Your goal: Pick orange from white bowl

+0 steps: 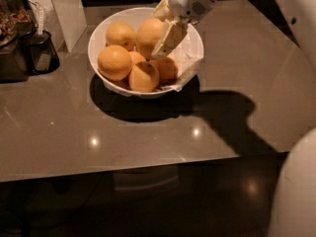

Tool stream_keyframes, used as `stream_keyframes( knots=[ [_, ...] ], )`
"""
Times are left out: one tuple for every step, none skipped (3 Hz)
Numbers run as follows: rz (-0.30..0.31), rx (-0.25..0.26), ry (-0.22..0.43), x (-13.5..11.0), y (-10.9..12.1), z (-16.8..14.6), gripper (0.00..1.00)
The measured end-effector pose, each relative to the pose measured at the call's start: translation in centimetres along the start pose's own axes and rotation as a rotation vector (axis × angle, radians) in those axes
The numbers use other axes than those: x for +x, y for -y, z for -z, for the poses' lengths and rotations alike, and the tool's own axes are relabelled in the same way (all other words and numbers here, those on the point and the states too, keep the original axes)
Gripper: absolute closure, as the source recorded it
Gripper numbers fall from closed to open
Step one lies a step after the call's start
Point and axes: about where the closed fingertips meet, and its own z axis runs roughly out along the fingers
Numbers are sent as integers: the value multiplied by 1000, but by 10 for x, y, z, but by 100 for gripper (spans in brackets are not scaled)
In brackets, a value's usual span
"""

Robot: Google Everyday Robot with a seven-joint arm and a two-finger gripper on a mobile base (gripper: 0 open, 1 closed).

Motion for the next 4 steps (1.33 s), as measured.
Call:
stream_keyframes(
  knots=[
    [20, 112, 13, -12, -22, 42, 100],
    [28, 220, 75, -20, -55, 70, 100],
    [9, 313, 139, -15, -87, 91, 100],
    [-20, 339, 134, -2, -95, 104, 100]
  ],
)
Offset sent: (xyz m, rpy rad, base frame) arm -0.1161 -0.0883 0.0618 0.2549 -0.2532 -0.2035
